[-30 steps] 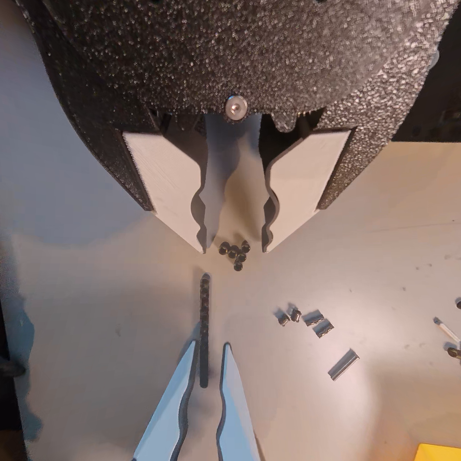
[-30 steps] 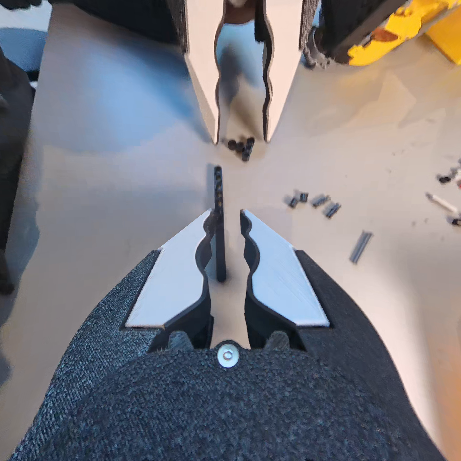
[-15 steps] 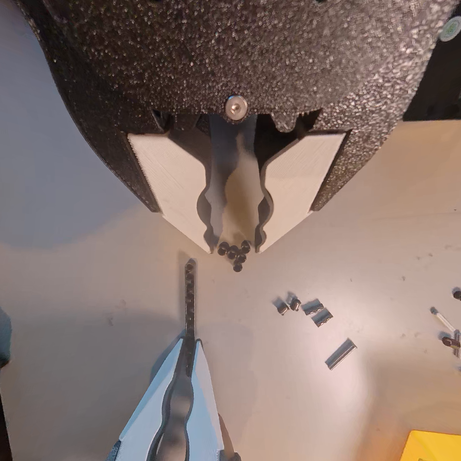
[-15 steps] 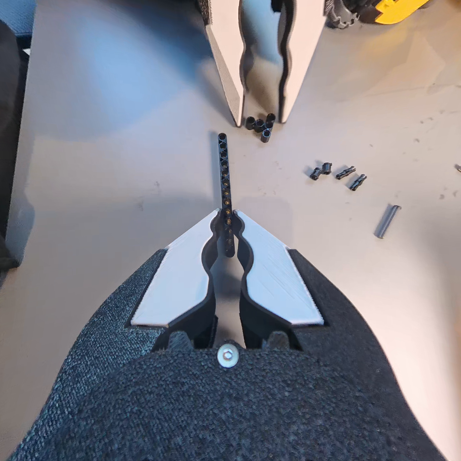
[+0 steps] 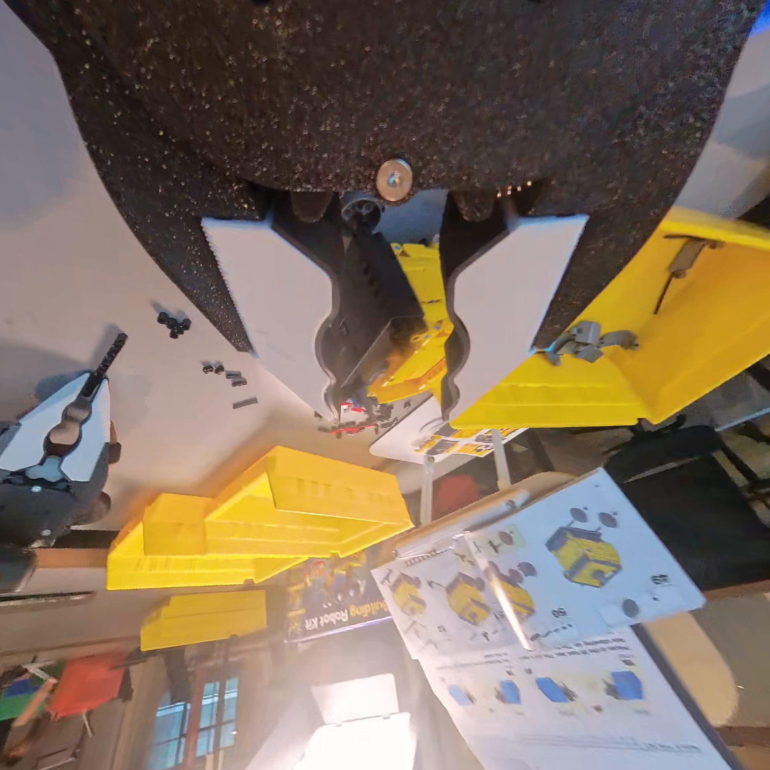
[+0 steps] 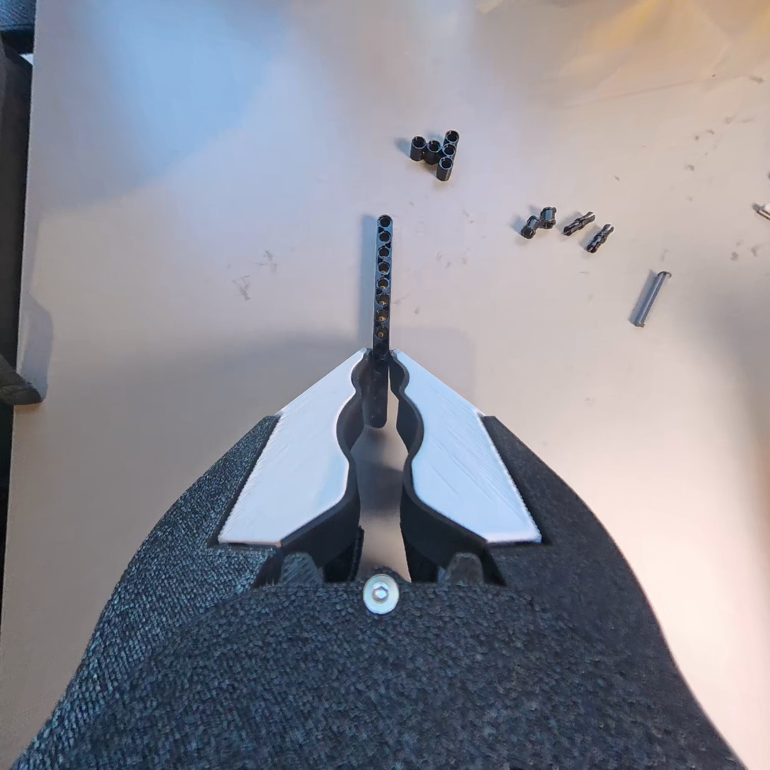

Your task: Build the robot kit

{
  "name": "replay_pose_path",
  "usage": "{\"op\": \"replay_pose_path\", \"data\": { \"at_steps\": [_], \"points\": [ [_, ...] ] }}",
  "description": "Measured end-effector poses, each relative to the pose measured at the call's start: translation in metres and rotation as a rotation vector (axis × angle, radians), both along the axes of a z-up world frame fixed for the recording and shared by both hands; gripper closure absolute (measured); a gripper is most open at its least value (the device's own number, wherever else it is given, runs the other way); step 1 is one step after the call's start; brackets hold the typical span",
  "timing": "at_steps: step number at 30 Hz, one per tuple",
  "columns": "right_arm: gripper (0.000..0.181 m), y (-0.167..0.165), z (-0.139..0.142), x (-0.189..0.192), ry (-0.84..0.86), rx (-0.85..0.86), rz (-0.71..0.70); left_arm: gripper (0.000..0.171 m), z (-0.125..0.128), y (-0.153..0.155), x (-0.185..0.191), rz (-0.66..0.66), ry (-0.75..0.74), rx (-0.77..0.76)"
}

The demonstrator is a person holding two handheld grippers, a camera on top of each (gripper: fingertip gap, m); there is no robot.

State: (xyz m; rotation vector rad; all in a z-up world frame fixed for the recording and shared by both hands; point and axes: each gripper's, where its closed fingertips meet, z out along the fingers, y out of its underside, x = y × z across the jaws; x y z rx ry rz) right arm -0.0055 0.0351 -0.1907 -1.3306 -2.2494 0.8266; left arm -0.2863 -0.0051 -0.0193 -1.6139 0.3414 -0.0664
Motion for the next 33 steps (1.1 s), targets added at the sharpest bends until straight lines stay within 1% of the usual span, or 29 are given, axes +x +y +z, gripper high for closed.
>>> {"op": "replay_pose_path", "data": {
  "at_steps": [1,3,5,7,8,10,12,13,14,15,16,17,18,19,21,24,27,29,30,31,33],
  "points": [
    [0.173,0.000,0.000,0.000,-0.007,0.004,0.004,0.123,-0.003,-0.001,-0.008,0.028,0.000,-0.015],
    [0.169,0.002,0.001,-0.002,-0.014,0.023,0.007,0.105,-0.015,-0.001,-0.023,0.089,0.001,-0.084],
    [0.166,0.003,0.006,-0.006,0.007,0.020,0.006,0.091,-0.030,-0.001,-0.027,0.094,-0.044,-0.168],
    [0.164,0.003,0.015,-0.011,0.047,-0.009,-0.001,0.076,-0.052,0.002,-0.026,0.084,-0.095,-0.283],
    [0.164,0.004,0.018,-0.013,0.066,-0.013,-0.008,0.072,-0.064,0.004,-0.025,0.085,-0.096,-0.339],
    [0.163,0.008,0.024,-0.019,0.102,-0.004,-0.021,0.068,-0.082,0.011,-0.026,0.126,-0.026,-0.404],
    [0.163,0.011,0.033,-0.030,0.155,-0.001,-0.032,0.069,-0.089,0.016,-0.030,0.178,0.048,-0.416],
    [0.162,0.012,0.040,-0.038,0.185,-0.009,-0.037,0.071,-0.090,0.017,-0.028,0.175,0.055,-0.420],
    [0.161,0.015,0.048,-0.048,0.219,-0.014,-0.050,0.077,-0.090,0.017,-0.026,0.168,0.053,-0.421],
    [0.159,0.018,0.056,-0.059,0.251,-0.017,-0.066,0.085,-0.090,0.016,-0.025,0.159,0.052,-0.423],
    [0.157,0.021,0.064,-0.071,0.281,-0.023,-0.080,0.097,-0.090,0.015,-0.022,0.141,0.053,-0.427],
    [0.156,0.023,0.072,-0.084,0.304,-0.032,-0.097,0.114,-0.091,0.014,-0.017,0.111,0.053,-0.431],
    [0.152,0.025,0.077,-0.099,0.324,-0.040,-0.110,0.124,-0.092,0.013,-0.012,0.087,0.047,-0.434],
    [0.149,0.027,0.081,-0.114,0.341,-0.047,-0.117,0.129,-0.093,0.014,-0.010,0.080,0.041,-0.434],
    [0.139,0.028,0.082,-0.147,0.345,-0.077,-0.135,0.129,-0.093,0.015,-0.008,0.084,0.049,-0.434],
    [0.123,0.020,0.078,-0.192,0.312,-0.177,-0.153,0.130,-0.093,0.014,-0.006,0.073,0.035,-0.429],
    [0.126,0.022,0.071,-0.224,0.299,-0.232,-0.185,0.132,-0.092,0.013,0.004,0.026,-0.001,-0.407],
    [0.128,0.024,0.072,-0.231,0.297,-0.256,-0.187,0.133,-0.091,0.013,0.006,0.028,-0.017,-0.396],
    [0.133,0.026,0.072,-0.228,0.288,-0.244,-0.181,0.134,-0.091,0.013,0.009,0.019,-0.026,-0.391],
    [0.143,0.030,0.071,-0.225,0.286,-0.227,-0.183,0.134,-0.090,0.013,0.013,0.001,-0.038,-0.387],
    [0.146,0.033,0.072,-0.214,0.293,-0.218,-0.165,0.135,-0.090,0.013,0.025,-0.046,-0.050,-0.384]
  ]
}}
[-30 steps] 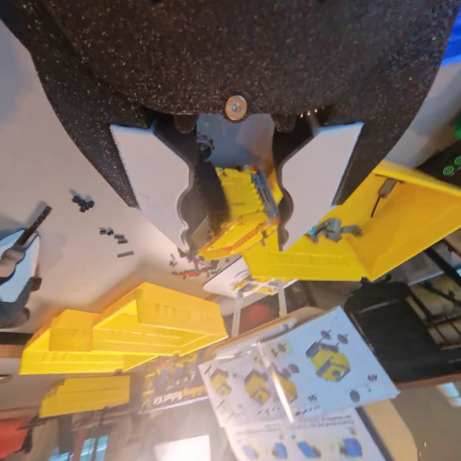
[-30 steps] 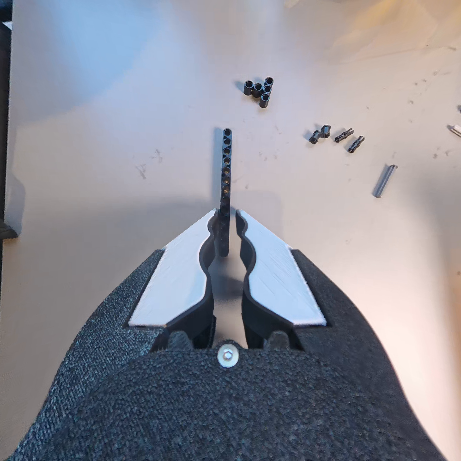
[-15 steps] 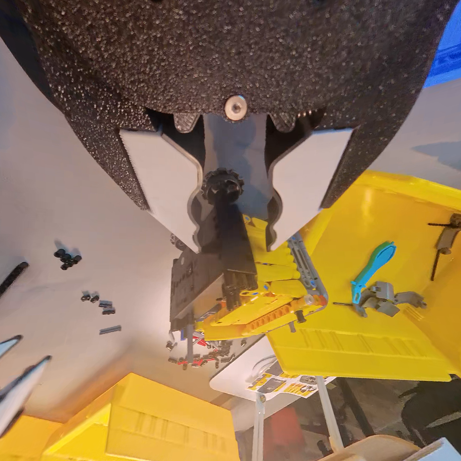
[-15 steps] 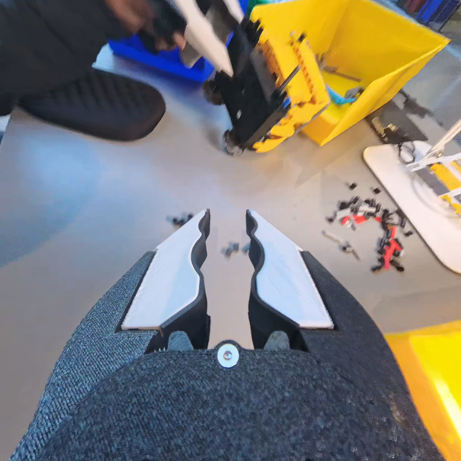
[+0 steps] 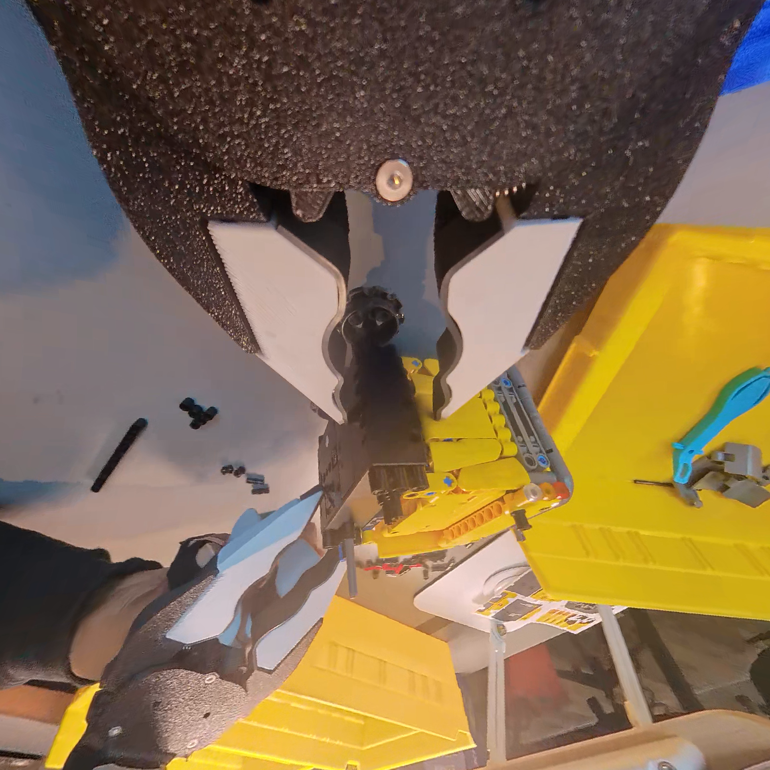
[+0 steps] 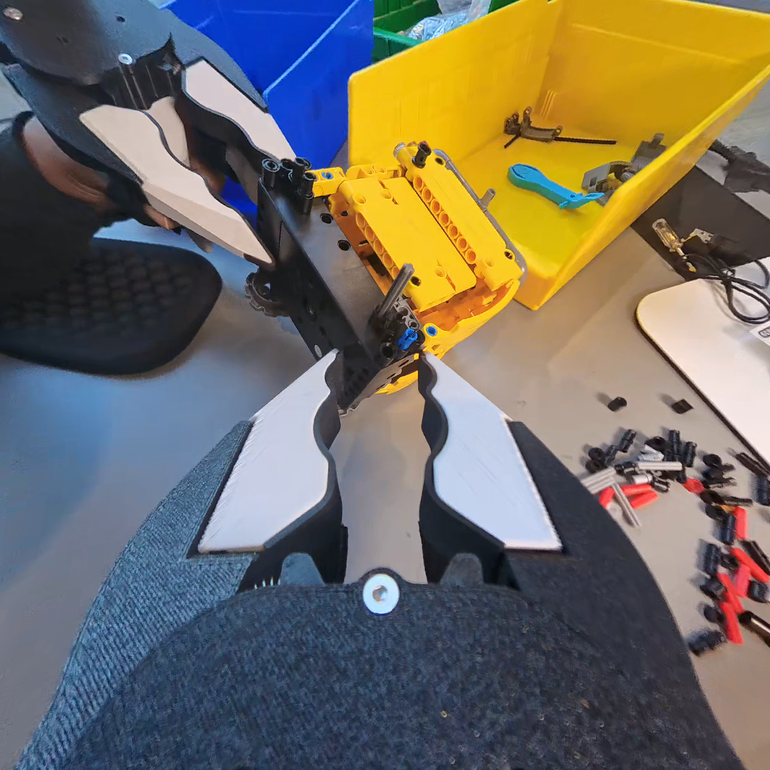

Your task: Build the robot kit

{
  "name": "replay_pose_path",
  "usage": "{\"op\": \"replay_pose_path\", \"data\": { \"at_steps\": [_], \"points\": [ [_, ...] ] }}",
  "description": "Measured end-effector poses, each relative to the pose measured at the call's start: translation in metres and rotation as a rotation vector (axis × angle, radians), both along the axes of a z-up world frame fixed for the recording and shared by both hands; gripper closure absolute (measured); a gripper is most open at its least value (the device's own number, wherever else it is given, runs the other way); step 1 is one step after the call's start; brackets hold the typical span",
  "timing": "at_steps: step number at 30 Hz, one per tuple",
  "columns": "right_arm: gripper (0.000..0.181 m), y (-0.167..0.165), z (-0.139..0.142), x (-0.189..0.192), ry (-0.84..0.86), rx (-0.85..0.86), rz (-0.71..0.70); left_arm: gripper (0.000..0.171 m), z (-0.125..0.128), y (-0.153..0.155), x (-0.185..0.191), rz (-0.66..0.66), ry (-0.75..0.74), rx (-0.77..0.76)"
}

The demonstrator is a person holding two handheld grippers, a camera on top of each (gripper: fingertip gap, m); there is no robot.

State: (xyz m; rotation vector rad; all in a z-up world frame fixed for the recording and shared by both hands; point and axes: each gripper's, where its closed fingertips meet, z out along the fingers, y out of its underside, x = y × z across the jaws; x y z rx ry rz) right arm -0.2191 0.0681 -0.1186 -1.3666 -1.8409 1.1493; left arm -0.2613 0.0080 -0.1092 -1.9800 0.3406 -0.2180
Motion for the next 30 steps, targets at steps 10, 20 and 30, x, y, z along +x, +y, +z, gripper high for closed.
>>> {"op": "replay_pose_path", "data": {
  "at_steps": [10,20,30],
  "points": [
    [0.147,0.005,-0.001,0.026,0.061,-0.001,0.009,0.135,0.000,0.003,0.025,-0.080,0.030,0.022],
    [0.138,-0.011,-0.013,0.064,-0.050,-0.068,0.075,0.144,0.001,0.001,0.035,-0.119,0.026,0.027],
    [0.158,-0.054,-0.072,0.103,-0.371,0.229,0.136,0.144,0.000,0.000,0.037,-0.129,0.033,0.023]
  ]
}}
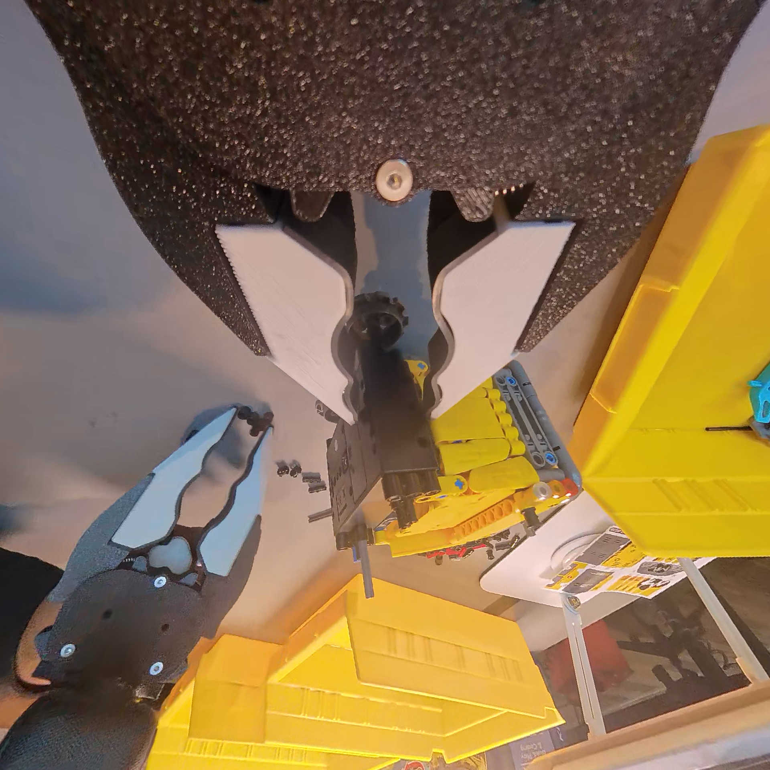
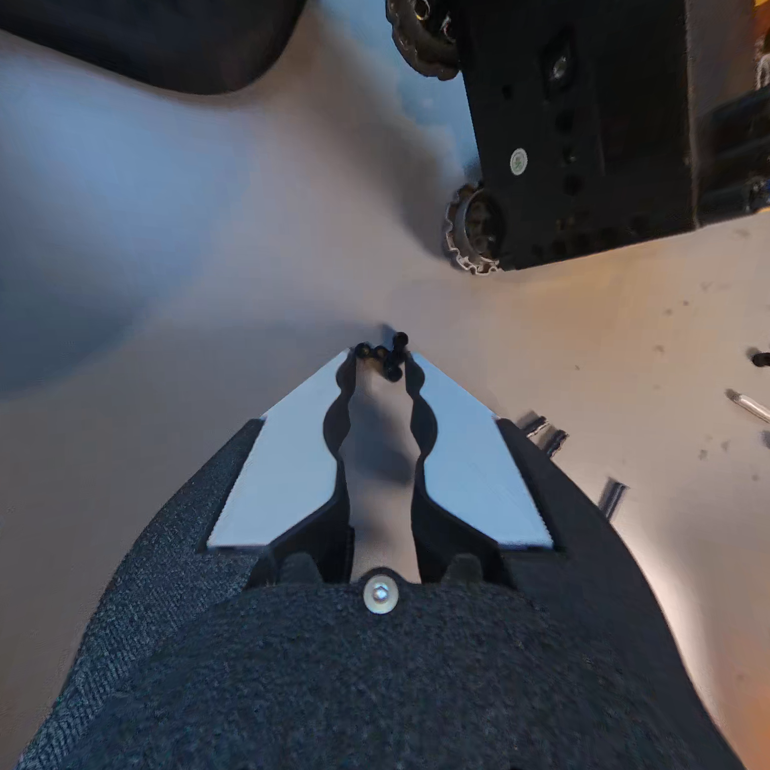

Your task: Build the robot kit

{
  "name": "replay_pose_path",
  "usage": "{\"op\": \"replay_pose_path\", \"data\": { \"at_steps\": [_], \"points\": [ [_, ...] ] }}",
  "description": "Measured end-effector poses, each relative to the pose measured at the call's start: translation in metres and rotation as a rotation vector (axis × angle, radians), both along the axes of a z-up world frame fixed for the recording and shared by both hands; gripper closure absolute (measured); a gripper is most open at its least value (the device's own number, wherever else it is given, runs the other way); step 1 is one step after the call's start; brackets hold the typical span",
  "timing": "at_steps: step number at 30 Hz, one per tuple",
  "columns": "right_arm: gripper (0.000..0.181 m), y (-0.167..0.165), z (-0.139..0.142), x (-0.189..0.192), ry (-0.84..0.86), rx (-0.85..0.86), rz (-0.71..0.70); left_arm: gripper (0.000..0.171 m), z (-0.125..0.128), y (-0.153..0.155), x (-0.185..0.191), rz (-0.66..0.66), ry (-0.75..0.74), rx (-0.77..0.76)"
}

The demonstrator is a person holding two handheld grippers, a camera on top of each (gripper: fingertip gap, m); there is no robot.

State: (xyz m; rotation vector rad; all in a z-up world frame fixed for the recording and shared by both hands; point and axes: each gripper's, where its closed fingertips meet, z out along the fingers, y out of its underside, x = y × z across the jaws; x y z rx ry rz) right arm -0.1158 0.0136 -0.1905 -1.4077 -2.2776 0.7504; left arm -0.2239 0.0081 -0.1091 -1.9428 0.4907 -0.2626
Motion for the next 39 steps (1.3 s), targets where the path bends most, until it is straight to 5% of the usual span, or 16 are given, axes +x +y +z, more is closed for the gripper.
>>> {"op": "replay_pose_path", "data": {
  "at_steps": [4,7,11,15,18,21,26,39],
  "points": [
    [0.158,0.011,0.026,0.011,0.071,-0.025,0.010,0.144,0.000,-0.001,0.001,-0.011,-0.004,0.001],
    [0.158,0.061,0.042,0.052,0.052,0.024,-0.066,0.144,-0.001,-0.003,0.003,-0.034,-0.011,-0.009],
    [0.158,0.120,0.028,0.109,-0.024,0.062,-0.152,0.144,-0.001,-0.005,0.005,-0.050,-0.005,-0.020],
    [0.156,0.143,0.000,0.131,-0.092,0.093,-0.195,0.144,-0.001,-0.005,0.005,-0.056,-0.002,-0.012],
    [0.140,0.146,0.018,0.112,-0.002,0.096,-0.216,0.144,-0.001,-0.005,0.005,-0.067,-0.004,0.000],
    [0.140,0.115,0.040,0.068,0.111,0.017,-0.159,0.145,-0.001,-0.005,0.005,-0.078,-0.017,0.013],
    [0.150,0.067,0.020,0.018,0.097,-0.002,-0.050,0.145,0.000,-0.004,0.005,-0.087,-0.024,0.028],
    [0.175,0.059,-0.001,0.014,0.020,-0.021,-0.048,0.145,-0.001,-0.005,0.006,-0.088,-0.018,0.029]
  ]
}}
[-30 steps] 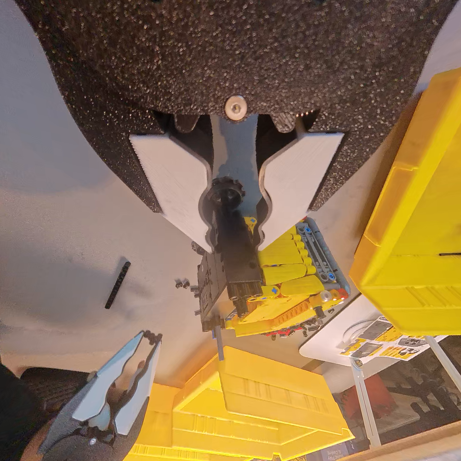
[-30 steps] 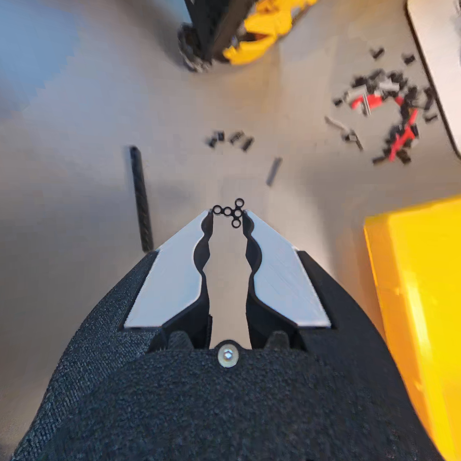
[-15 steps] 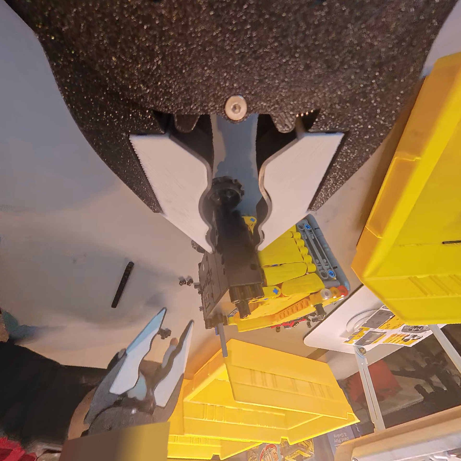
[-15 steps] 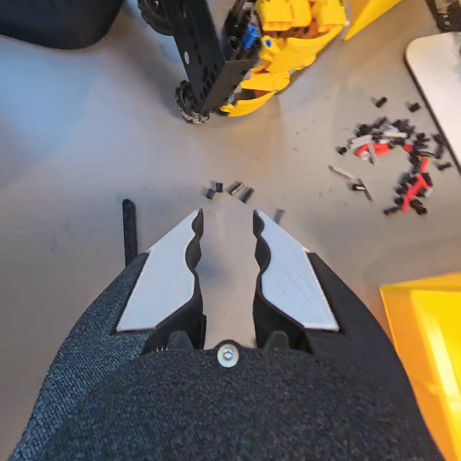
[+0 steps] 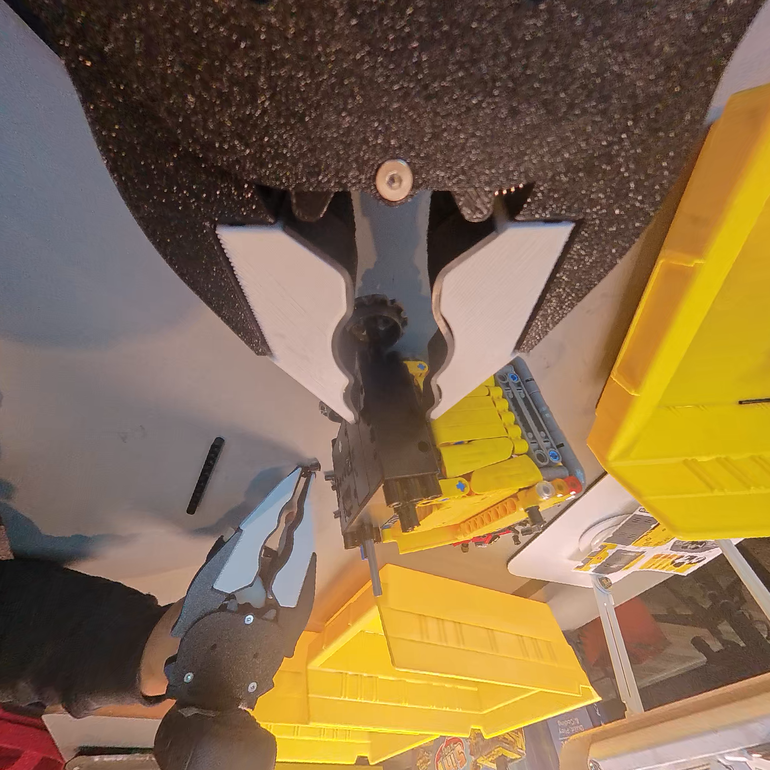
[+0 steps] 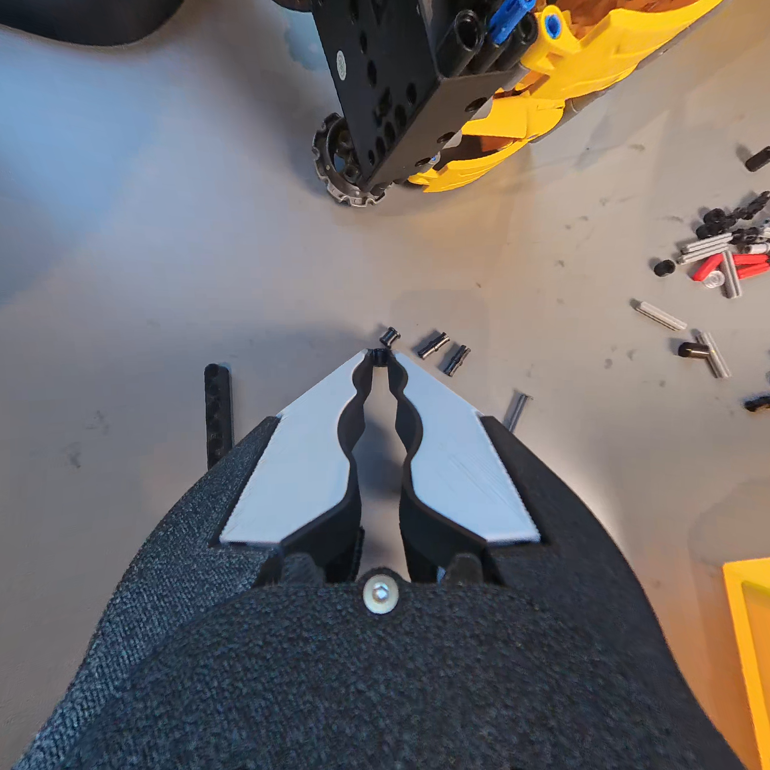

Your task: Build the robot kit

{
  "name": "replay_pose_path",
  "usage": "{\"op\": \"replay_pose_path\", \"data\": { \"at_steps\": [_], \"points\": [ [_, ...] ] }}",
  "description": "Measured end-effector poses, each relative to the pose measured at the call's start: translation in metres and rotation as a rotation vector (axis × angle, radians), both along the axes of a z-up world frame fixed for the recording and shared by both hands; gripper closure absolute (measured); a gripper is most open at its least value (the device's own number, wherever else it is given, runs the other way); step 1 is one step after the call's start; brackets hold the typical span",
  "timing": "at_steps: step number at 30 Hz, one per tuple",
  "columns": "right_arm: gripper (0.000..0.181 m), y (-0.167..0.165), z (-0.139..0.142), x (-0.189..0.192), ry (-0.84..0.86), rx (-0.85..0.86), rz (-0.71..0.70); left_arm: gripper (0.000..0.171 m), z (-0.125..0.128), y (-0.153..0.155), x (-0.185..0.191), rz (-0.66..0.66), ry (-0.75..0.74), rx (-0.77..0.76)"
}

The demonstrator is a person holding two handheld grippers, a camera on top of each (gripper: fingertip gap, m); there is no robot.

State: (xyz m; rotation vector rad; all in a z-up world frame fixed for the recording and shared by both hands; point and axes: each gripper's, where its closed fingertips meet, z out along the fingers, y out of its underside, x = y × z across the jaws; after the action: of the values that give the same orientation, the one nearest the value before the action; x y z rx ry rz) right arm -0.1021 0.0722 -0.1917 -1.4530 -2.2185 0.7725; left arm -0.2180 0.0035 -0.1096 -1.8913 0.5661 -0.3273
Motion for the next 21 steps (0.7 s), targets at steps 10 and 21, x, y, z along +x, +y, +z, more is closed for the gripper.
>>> {"op": "replay_pose_path", "data": {
  "at_steps": [10,21],
  "points": [
    [0.175,0.117,0.023,0.092,-0.019,0.079,-0.355,0.145,0.000,0.000,0.001,-0.001,0.003,0.001],
    [0.161,0.138,0.004,0.121,-0.026,0.033,-0.475,0.145,0.000,0.000,0.001,-0.010,-0.014,0.010]
  ]
}}
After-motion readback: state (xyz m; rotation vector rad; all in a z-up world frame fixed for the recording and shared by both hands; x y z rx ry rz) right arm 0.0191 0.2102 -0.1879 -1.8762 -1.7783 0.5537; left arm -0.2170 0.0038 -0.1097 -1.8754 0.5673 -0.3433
